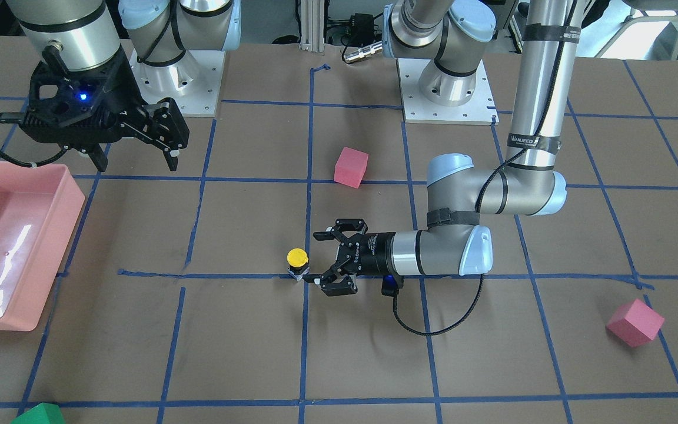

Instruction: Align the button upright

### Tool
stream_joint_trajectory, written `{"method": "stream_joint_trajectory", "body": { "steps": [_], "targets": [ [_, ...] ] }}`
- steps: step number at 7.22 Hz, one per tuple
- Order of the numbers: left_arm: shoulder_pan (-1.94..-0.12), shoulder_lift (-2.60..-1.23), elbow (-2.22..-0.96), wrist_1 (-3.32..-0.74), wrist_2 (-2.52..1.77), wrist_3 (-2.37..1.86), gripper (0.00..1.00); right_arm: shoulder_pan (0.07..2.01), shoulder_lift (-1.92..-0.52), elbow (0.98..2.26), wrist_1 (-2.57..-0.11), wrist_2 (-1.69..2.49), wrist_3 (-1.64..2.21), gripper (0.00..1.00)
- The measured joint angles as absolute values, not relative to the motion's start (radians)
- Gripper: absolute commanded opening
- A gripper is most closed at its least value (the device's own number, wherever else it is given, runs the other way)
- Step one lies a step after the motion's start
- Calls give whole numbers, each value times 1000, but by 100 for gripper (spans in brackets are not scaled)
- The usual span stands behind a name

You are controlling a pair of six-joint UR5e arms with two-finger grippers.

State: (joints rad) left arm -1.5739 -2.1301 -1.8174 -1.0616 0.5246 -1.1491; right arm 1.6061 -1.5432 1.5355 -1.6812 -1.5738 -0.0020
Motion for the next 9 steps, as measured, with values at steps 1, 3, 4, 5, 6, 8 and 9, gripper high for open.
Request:
{"method": "stream_joint_trajectory", "body": {
  "steps": [1, 3, 4, 5, 6, 8, 9],
  "targets": [
    [-1568, -2097, -1779, -1055, 608, -1152, 100, 1606, -1543, 1535, -1681, -1574, -2, 100],
    [-1557, -2016, -1686, -1053, 843, -1091, 100, 1607, -1544, 1535, -1680, -1574, -3, 100],
    [-1555, -1976, -1659, -1062, 964, -961, 100, 1606, -1544, 1535, -1677, -1576, -3, 100],
    [-1549, -1936, -1643, -1097, 1106, -756, 100, 1606, -1545, 1535, -1675, -1576, -3, 100],
    [-1541, -1892, -1625, -1164, 1267, -564, 100, 1611, -1544, 1537, -1674, -1574, -3, 100],
    [-1536, -1775, -1567, -1337, 1476, -364, 100, 1620, -1536, 1538, -1678, -1563, -2, 100],
    [-1535, -1716, -1552, -1395, 1527, -277, 100, 1619, -1535, 1538, -1675, -1560, -2, 100]
  ]
}}
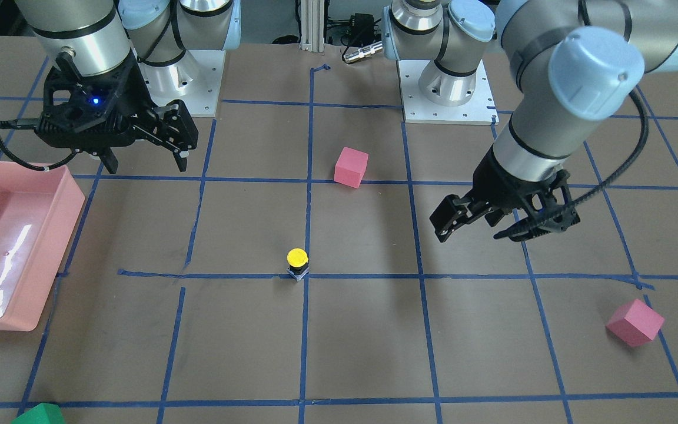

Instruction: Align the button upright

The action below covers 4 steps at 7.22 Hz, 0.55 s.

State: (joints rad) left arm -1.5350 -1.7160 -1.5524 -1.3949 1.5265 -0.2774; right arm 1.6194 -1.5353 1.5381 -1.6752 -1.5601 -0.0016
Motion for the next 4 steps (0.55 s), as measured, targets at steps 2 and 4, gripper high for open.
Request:
{"method": "stream_joint_trajectory", "body": {
  "steps": [2, 4],
  "targets": [
    [-1533, -1643, -1551, -1425, 1613, -201, 100, 1621, -1534, 1540, -1670, -1551, -4, 100],
    [-1534, -1613, -1560, -1423, 1660, -169, 100, 1620, -1531, 1539, -1643, -1584, -16, 100]
  ]
}}
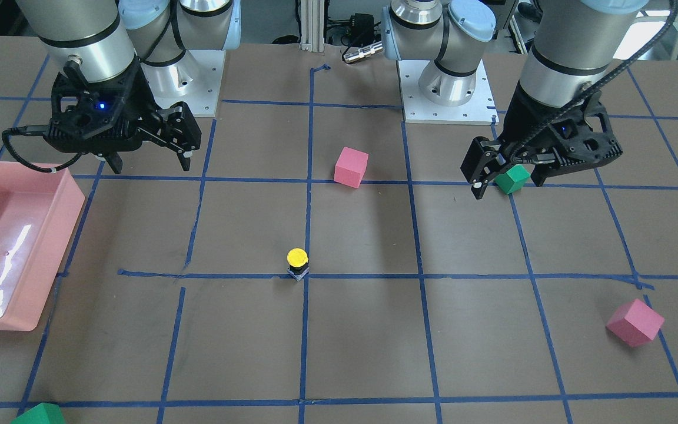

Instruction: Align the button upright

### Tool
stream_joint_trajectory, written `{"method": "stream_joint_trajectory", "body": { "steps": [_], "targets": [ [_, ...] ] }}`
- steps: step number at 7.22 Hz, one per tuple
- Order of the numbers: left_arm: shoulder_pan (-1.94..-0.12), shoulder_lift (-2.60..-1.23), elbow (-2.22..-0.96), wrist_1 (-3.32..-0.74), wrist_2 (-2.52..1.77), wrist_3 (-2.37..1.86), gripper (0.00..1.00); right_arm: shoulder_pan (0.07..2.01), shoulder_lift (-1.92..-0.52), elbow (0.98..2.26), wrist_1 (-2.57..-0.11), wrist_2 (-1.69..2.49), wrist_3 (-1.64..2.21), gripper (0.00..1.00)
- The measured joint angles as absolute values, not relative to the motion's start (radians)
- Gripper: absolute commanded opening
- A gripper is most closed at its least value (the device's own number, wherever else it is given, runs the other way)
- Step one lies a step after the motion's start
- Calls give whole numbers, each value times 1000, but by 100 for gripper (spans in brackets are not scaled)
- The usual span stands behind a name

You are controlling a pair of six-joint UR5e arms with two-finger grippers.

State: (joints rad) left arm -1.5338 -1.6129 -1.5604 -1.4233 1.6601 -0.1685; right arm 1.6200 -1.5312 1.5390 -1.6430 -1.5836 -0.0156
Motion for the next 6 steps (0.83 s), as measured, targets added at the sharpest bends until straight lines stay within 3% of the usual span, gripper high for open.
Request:
{"method": "stream_joint_trajectory", "body": {
  "steps": [6],
  "targets": [
    [-1533, -1546, -1599, -1479, 1609, -89, 100, 1588, -1497, 1426, -1510, -1565, -45, 100]
  ]
}}
